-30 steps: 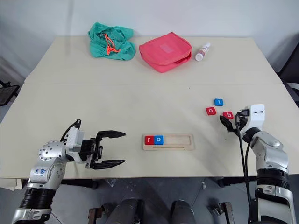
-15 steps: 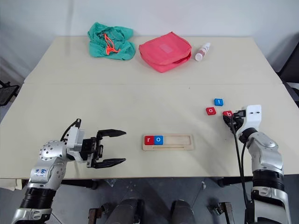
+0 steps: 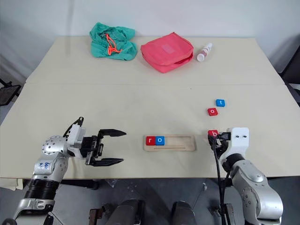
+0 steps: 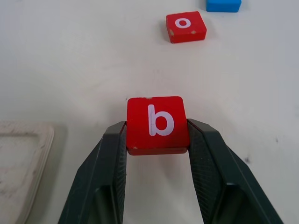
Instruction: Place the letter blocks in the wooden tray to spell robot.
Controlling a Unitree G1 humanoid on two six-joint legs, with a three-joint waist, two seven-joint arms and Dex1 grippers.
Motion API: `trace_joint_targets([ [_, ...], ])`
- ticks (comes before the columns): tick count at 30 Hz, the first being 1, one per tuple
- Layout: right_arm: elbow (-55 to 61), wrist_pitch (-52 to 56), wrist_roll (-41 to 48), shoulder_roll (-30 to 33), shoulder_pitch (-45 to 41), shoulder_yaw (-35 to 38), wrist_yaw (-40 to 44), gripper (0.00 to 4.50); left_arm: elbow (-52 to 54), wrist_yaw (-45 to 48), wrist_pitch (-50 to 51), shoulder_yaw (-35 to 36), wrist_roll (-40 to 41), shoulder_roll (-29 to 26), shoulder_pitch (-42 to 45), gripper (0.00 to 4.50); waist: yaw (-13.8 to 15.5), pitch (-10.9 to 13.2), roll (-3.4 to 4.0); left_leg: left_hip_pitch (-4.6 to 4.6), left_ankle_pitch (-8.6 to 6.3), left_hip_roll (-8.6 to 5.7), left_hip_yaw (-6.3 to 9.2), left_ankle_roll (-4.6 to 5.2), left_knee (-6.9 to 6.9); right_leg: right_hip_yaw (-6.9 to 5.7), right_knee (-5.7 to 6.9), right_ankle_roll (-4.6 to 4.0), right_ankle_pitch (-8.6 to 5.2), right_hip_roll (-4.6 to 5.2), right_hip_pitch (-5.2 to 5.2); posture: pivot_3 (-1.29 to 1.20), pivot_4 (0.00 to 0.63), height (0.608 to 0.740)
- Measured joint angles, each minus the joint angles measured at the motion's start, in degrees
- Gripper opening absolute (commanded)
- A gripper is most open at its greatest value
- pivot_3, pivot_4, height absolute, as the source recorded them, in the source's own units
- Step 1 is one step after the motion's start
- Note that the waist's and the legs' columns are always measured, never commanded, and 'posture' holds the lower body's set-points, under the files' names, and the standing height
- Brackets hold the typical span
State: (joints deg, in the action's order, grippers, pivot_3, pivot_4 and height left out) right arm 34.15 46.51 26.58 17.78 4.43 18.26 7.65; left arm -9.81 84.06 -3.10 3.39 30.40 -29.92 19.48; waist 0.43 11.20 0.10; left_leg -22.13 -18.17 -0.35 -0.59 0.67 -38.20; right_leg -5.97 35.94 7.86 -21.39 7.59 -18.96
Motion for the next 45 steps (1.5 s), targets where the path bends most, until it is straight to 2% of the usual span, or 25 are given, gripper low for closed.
trace_joint_targets([
  [4,1.0,1.4,0.1,-1.3,0.7,-0.5,-1.3,1.45,-0.7,0.7,-0.5,-0.1,-0.1,0.0,1.0,4.50,-0.4,0.0,0.00,0.00,0.00,-0.02,-0.01,0.00,0.00,0.01,0.00,0.00,0.00,0.02,-0.01,0.00,0.150,0.740],
  [12,1.0,2.1,0.2,-1.6,0.5,-0.2,-1.7,4.23,-1.8,0.8,-0.6,-0.1,-0.1,0.0,1.5,4.50,-0.4,0.0,0.00,0.00,0.00,-0.01,-0.01,0.00,0.02,0.02,0.03,0.00,0.00,0.02,-0.05,0.00,0.150,0.740],
  [13,1.0,2.0,0.6,-1.2,0.5,0.3,-1.1,4.47,-1.7,0.8,-0.6,-0.1,-0.1,0.0,1.5,4.50,-0.4,0.0,0.00,-0.01,0.00,-0.02,-0.01,0.00,0.02,0.02,0.03,0.00,0.00,0.02,-0.04,0.00,0.150,0.740],
  [16,1.0,1.7,2.6,3.4,0.6,2.4,3.3,4.47,-1.6,0.7,-0.6,-0.1,-0.1,0.0,1.4,4.50,-0.4,0.0,0.00,-0.01,0.00,-0.03,-0.02,0.01,0.01,0.03,0.03,0.00,0.00,0.04,-0.04,0.00,0.150,0.740],
  [22,-1.3,-3.4,4.4,16.5,1.1,4.3,18.7,4.47,-1.5,0.6,-0.5,-0.1,-0.1,0.1,1.0,4.50,-0.4,0.0,0.00,-0.01,0.00,-0.01,-0.06,0.01,0.02,0.02,0.00,0.00,0.00,0.03,-0.04,0.00,0.150,0.740],
  [25,-9.4,-9.7,2.9,29.4,1.1,1.5,33.7,4.47,-1.4,0.2,-0.5,-0.1,-0.1,0.4,0.7,4.50,-0.3,0.0,0.00,-0.01,0.00,-0.07,-0.13,0.09,-0.01,0.04,-0.05,0.00,0.00,0.08,0.00,0.00,0.150,0.740],
  [28,-17.8,-15.7,0.1,36.2,-3.3,-2.4,44.2,4.47,-0.9,-0.2,-0.5,-0.2,-0.1,0.7,-0.1,4.50,-0.4,0.0,-0.01,0.01,0.00,-0.02,-0.13,0.09,-0.02,0.00,-0.09,0.00,0.00,0.05,0.04,0.00,0.150,0.740],
  [31,-25.5,-20.2,-2.9,38.5,-9.5,-7.5,50.9,4.47,0.4,-0.6,-0.5,-0.1,-0.1,0.7,-0.4,4.50,-0.5,0.0,-0.01,0.01,0.00,0.00,-0.14,0.09,-0.02,-0.02,-0.10,0.00,0.00,0.06,0.04,0.00,0.150,0.740],
  [36,-38.2,-27.6,-8.2,38.8,-20.8,-15.6,59.0,4.47,2.5,-2.1,-0.5,0.2,-0.1,0.4,-2.9,4.50,-0.5,0.0,-0.01,-0.02,0.00,-0.01,-0.11,0.09,-0.07,-0.05,-0.10,0.00,0.00,0.09,0.03,0.00,0.150,0.740],
  [41,-46.9,-31.9,-13.3,38.7,-27.9,-21.7,64.0,4.47,5.3,-3.9,0.0,0.4,-0.1,-0.1,-5.2,4.50,-0.2,0.0,-0.01,-0.07,0.00,-0.02,0.01,0.09,-0.15,-0.13,-0.08,0.00,0.00,0.11,0.04,0.00,0.150,0.740],
  [45,-50.5,-33.7,-15.6,38.5,-30.0,-23.1,65.5,3.61,7.1,-5.1,0.1,0.7,-0.1,-0.2,-6.5,4.50,-0.2,0.0,-0.01,-0.09,0.00,-0.02,-0.01,0.08,-0.15,-0.13,-0.08,0.00,0.00,0.12,0.04,0.00,0.150,0.740],
])
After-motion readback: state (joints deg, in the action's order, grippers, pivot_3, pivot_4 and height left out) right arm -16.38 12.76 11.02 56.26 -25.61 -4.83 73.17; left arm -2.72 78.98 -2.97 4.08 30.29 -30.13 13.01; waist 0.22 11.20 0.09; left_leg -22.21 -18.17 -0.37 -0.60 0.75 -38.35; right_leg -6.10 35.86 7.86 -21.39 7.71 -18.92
